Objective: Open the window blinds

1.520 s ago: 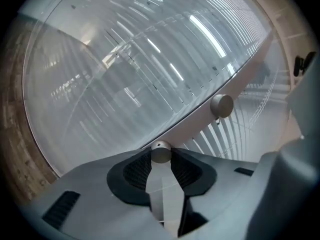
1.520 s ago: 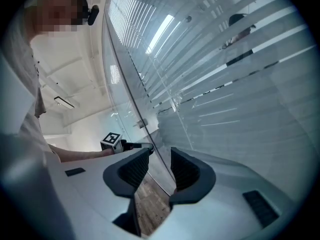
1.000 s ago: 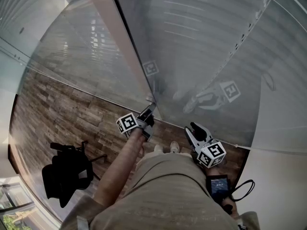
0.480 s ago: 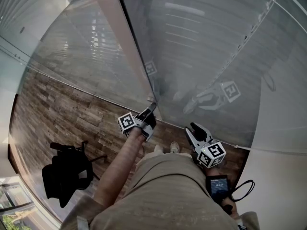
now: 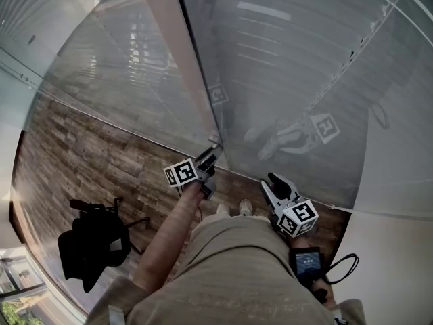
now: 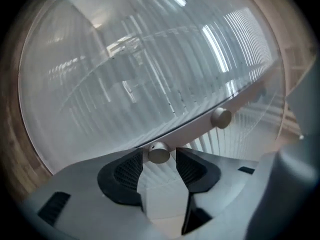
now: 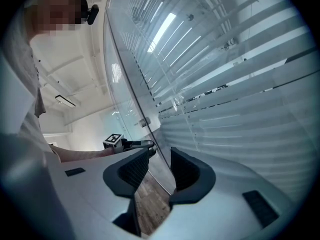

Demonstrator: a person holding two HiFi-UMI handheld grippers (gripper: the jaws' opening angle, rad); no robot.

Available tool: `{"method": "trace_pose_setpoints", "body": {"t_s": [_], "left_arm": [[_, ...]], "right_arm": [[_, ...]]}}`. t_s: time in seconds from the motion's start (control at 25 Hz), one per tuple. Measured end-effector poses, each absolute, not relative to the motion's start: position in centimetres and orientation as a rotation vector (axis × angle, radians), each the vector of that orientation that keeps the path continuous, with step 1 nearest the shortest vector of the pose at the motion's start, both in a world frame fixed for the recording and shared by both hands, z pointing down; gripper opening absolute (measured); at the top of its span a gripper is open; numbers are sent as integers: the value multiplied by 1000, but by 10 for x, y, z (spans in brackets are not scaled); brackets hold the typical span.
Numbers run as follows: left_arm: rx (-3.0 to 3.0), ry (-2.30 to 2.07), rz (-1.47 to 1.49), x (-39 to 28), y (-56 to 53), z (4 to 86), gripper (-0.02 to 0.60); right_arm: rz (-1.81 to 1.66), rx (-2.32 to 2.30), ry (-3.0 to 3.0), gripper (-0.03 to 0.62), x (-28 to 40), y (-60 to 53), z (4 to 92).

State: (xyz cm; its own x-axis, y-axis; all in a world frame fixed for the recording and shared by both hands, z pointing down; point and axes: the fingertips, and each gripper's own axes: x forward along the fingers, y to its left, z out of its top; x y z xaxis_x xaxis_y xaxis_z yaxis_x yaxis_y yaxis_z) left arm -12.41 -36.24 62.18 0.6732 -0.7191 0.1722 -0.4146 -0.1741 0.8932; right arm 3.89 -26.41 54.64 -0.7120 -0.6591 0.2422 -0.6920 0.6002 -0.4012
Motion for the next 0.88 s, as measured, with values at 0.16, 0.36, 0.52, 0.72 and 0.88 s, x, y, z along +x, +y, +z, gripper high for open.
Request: {"method": "trace_pose_setpoints", "body": {"t_s": [0.16,0.36,0.52,0.72,0.88], "left_arm": [[2096,-1170,74,-128,-356,623,209],[2392,-1455,543,-125,-355,606,207],[2449,-1505,721,-117,-355,611,201],[2390,-1553,770,-122,-358,619,147],[2393,-1550,755,-123,-361,620,138]], "right_arm": [[735,1165,-2745,126,39,-264,547],[735,1177,-2742,126,42,-265,545],[729,1186,-2743,126,42,-267,544],[730,1203,-2741,126,45,-268,544],[734,1213,-2735,126,48,-269,545]]}}
